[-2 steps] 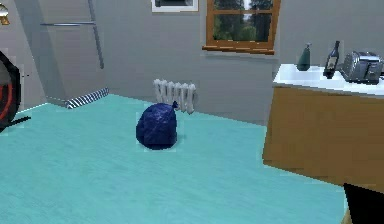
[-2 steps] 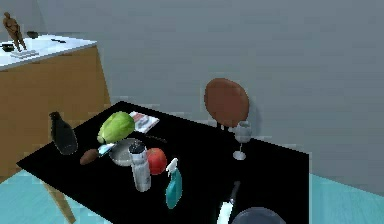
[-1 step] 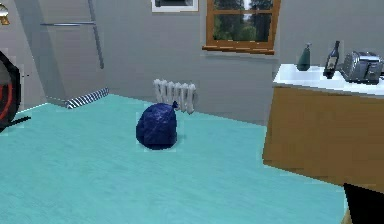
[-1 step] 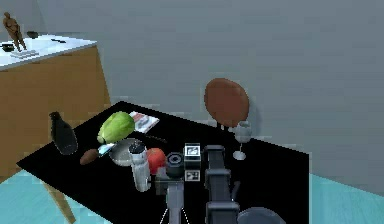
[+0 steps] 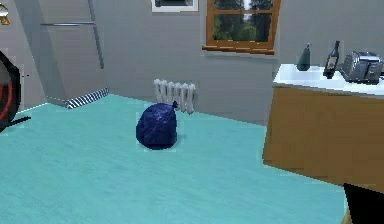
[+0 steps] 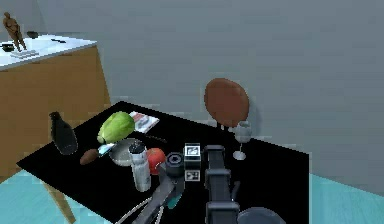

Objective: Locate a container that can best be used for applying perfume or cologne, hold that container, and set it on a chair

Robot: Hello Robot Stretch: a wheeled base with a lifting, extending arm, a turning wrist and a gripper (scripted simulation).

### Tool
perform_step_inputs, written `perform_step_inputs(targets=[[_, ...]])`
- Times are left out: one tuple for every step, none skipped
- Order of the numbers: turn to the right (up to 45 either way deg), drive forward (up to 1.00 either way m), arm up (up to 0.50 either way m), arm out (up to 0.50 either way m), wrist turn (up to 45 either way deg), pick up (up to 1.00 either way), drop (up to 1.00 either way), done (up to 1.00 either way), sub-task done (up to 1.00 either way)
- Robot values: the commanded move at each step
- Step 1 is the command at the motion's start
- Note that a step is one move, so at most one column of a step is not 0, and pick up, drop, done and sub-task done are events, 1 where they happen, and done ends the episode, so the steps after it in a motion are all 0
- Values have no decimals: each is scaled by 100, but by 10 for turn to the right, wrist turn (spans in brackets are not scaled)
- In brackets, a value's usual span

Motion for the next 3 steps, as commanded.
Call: perform_step_inputs(targets=[[0, 0, 0, 0, 450, 0, 0, 0, 0], [0, 0, 0, 0, 450, 0, 0, 0, 0], [0, 0, 0, 0, 300, 0, 0, 0, 0]])
